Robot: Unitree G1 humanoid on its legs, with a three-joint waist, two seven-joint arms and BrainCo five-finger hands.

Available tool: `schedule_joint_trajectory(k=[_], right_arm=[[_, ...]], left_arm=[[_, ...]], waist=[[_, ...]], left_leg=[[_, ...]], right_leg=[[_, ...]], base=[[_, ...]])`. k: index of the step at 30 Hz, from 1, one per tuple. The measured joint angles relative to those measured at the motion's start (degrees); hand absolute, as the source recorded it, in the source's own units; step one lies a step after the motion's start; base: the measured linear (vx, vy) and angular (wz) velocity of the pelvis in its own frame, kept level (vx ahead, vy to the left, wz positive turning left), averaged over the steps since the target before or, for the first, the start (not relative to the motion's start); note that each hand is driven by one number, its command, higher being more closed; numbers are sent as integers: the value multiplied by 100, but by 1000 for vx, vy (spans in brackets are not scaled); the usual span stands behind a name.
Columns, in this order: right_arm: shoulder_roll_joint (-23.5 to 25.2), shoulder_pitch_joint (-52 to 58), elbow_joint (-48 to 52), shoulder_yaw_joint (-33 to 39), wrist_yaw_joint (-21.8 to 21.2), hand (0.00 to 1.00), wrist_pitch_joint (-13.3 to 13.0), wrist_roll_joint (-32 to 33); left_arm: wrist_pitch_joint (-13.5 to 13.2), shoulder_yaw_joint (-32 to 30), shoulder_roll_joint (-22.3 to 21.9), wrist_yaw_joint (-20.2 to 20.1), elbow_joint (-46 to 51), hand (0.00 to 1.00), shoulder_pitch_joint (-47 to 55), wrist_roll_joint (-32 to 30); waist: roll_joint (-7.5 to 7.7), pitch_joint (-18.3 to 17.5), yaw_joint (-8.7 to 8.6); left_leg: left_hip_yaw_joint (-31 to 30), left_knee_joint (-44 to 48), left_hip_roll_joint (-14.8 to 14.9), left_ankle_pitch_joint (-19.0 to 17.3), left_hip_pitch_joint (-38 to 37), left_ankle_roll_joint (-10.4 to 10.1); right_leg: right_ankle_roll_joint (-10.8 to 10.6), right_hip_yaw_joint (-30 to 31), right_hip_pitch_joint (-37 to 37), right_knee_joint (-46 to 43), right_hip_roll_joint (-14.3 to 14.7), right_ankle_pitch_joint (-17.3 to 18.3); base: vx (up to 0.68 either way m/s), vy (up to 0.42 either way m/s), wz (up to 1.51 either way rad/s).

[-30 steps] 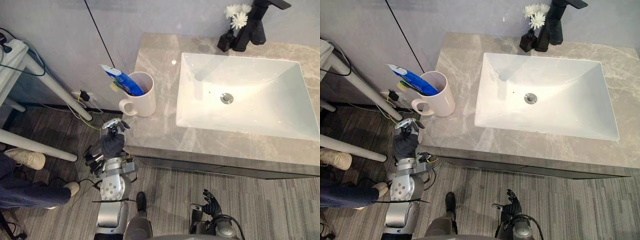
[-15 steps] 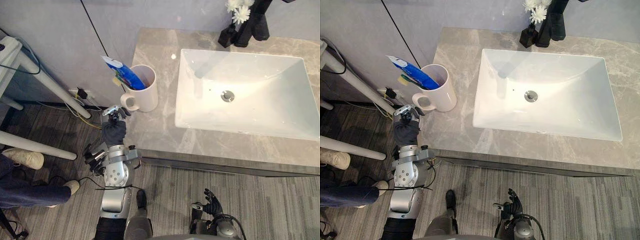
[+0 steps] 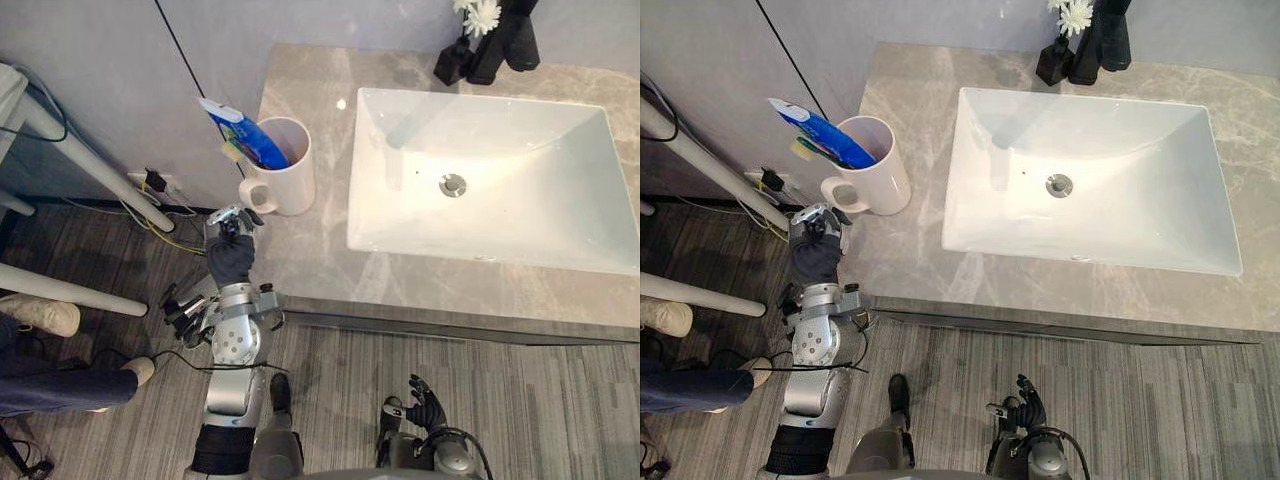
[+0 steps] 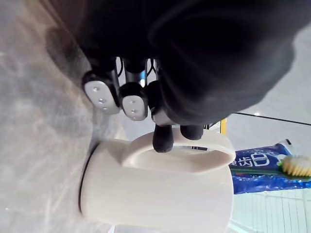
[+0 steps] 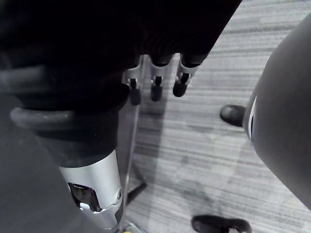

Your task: Organize washtable

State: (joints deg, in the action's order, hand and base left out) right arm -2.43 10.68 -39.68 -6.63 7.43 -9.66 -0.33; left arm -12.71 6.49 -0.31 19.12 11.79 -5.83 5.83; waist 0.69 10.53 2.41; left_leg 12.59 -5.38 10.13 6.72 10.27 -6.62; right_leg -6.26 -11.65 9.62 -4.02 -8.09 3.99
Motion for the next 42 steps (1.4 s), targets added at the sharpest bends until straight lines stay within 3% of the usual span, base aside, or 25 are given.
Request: schedule_joint_trajectory(k=[23,37,42], right_arm=[[14,-12,81,49,12,0,-71,47],[10,-13,67,49,5,0,-71,88],[-9,-13,65,49,5,0,-72,98]], left_arm=[[6,415,55,106,-332,100,-719,5],[2,554,65,-134,-373,100,-687,79],[14,776,128,-139,-771,100,-1148,76]], waist=[[86,118,-149],[82,120,-141],[65,132,-155]], left_leg=[[19,1,0,0,-11,1],[6,1,-1,0,-20,1],[0,1,-1,0,-18,1]], right_leg=[[3,86,75,-62,-1,-2],[3,83,65,-68,-1,-2],[3,84,71,-80,-1,-2]], base=[[-4,-1,-1],[0,0,0],[0,0,0]])
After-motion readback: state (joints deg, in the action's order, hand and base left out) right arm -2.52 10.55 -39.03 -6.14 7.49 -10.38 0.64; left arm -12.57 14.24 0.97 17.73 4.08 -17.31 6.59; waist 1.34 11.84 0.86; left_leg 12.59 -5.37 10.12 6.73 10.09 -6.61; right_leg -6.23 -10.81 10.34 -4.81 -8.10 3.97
